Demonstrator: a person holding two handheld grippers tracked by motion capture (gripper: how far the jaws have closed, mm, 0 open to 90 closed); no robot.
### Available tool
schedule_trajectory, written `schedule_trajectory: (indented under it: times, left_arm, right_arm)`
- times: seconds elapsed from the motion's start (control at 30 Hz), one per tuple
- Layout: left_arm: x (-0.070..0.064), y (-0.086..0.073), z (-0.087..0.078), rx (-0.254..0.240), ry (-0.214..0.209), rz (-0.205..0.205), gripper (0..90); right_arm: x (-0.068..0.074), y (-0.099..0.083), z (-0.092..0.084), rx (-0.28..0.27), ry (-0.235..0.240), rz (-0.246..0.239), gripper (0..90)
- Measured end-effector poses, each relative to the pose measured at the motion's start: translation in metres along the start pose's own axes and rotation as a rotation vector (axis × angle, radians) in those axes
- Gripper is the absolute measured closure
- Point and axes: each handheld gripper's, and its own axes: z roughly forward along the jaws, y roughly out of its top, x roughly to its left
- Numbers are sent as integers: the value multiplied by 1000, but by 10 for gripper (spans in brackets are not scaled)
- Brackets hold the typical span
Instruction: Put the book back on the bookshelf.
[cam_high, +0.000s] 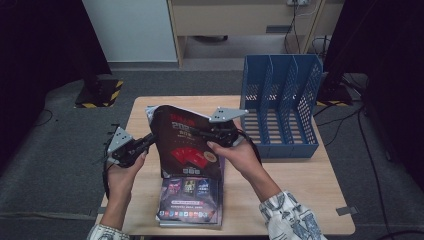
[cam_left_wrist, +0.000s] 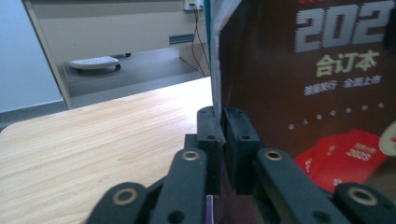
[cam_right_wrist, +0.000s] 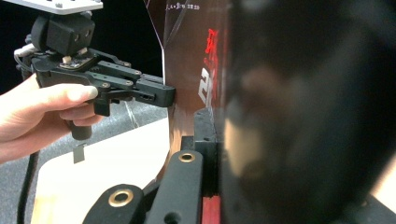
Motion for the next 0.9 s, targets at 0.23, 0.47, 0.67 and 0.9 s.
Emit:
schedule_trajectory:
  times: [0.23,0.47,0.67,0.9]
  left_arm:
    - [13,-13,1,31,54,-77,442]
    - [27,-36,3,88,91,-122,348]
    - [33,-52,9,153,118,-119,290]
    - [35,-64,18,235,126,-97,218]
  right_arm:
    - [0,1,-3,9,-29,-8,870]
    - [-4,7,-15,-39,-58,-3,871]
    - [-9,13,-23,-56,-94,-6,870]
    - [-16,16,-27,-46,-121,-4,870]
